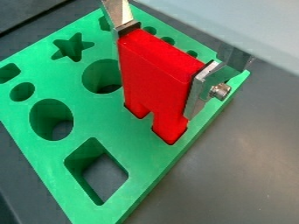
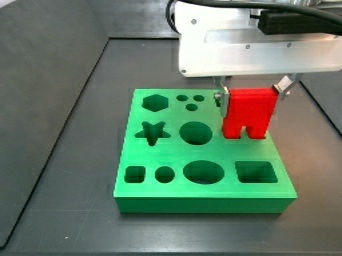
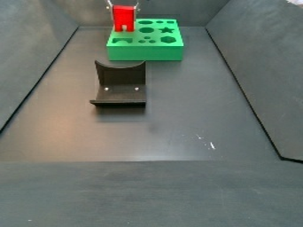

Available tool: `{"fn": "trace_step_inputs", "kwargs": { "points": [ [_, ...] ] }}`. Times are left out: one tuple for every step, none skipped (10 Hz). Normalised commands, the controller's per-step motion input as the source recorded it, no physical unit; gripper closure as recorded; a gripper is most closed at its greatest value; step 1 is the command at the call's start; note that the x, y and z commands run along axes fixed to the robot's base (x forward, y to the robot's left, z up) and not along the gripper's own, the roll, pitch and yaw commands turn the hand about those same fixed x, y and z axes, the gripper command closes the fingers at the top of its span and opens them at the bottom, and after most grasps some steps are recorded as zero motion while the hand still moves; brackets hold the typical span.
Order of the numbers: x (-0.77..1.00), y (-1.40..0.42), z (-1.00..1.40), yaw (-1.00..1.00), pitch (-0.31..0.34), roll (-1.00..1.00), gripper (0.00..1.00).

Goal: Insert the double-square object.

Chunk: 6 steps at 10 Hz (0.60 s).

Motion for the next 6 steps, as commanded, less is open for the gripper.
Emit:
{"fn": "trace_step_inputs", "kwargs": {
  "points": [
    [0.01,-0.03,-0.34,-0.14,0.0,0.15,1.0],
    [0.0,-0.03,-0.35,-0.13,0.0,0.14,1.0],
    [0.0,-0.03,-0.25,-0.11,0.0,0.08,1.0],
    [0.0,0.0,-0.05,-0.03,0.0,0.0,1.0],
    [0.0,0.0,0.0,0.0,0.0,-0.02,1.0],
    [0.0,0.0,0.0,0.0,0.0,0.0,1.0]
  ]
}}
